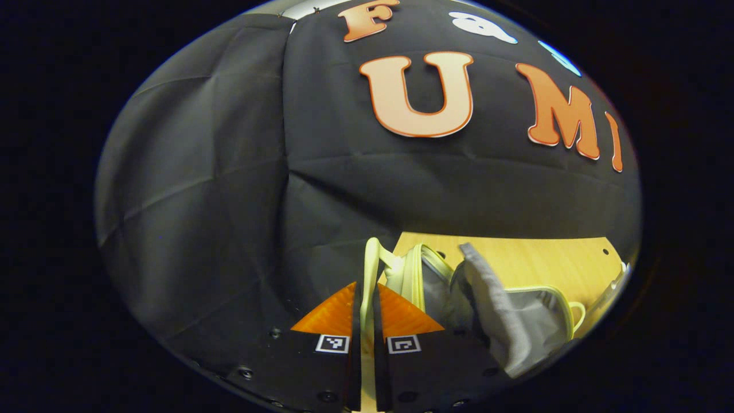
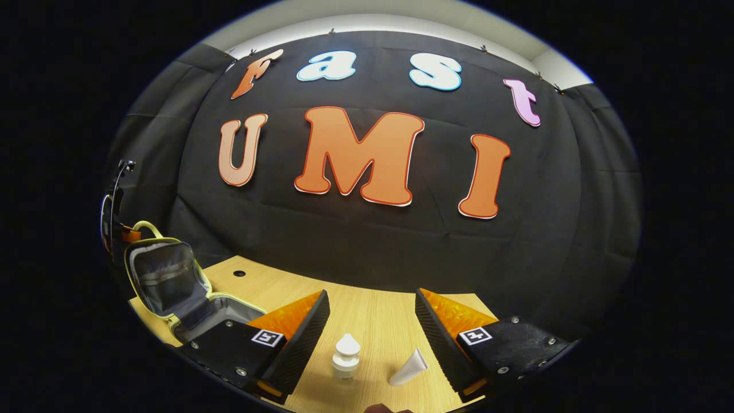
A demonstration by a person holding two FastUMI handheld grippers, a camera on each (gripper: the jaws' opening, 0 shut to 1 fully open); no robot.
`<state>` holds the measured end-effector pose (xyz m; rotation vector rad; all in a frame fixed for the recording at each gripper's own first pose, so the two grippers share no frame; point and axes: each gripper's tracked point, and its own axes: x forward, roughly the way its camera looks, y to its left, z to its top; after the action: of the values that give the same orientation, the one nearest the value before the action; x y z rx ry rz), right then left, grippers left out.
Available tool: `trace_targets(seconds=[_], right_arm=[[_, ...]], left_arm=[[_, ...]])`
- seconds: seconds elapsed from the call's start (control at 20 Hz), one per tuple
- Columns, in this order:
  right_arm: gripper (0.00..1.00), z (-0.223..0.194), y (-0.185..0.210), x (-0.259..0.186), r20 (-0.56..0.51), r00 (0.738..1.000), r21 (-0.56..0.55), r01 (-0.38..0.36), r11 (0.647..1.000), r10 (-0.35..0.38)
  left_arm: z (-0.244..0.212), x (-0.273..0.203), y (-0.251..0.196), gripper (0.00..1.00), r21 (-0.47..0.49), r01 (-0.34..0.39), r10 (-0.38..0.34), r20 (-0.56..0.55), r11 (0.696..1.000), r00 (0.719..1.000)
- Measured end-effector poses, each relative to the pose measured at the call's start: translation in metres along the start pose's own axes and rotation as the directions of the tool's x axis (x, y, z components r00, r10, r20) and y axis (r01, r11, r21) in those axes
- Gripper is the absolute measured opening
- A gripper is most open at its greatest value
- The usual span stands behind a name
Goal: First open the suitcase, pack the skin care products into it, and then close the suitcase.
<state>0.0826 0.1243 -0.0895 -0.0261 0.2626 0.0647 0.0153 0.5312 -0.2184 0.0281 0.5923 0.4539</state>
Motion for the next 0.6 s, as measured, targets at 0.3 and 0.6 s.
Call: trace_targets(seconds=[0.3, 0.6], right_arm=[[0.95, -0.001, 0.010, -0.001, -0.021, 0.999, -0.010, 0.042, 0.999, -0.042], [0.95, -0.006, 0.010, -0.002, -0.064, 0.993, 0.002, 0.098, 0.995, -0.097]], left_arm=[[-0.068, 0.063, 0.032, 0.10, 0.001, -0.009, 0.009, -0.152, 1.000, 0.988], [-0.155, 0.106, 0.048, 0.12, -0.063, -0.071, 0.047, -0.324, 0.996, 0.945]])
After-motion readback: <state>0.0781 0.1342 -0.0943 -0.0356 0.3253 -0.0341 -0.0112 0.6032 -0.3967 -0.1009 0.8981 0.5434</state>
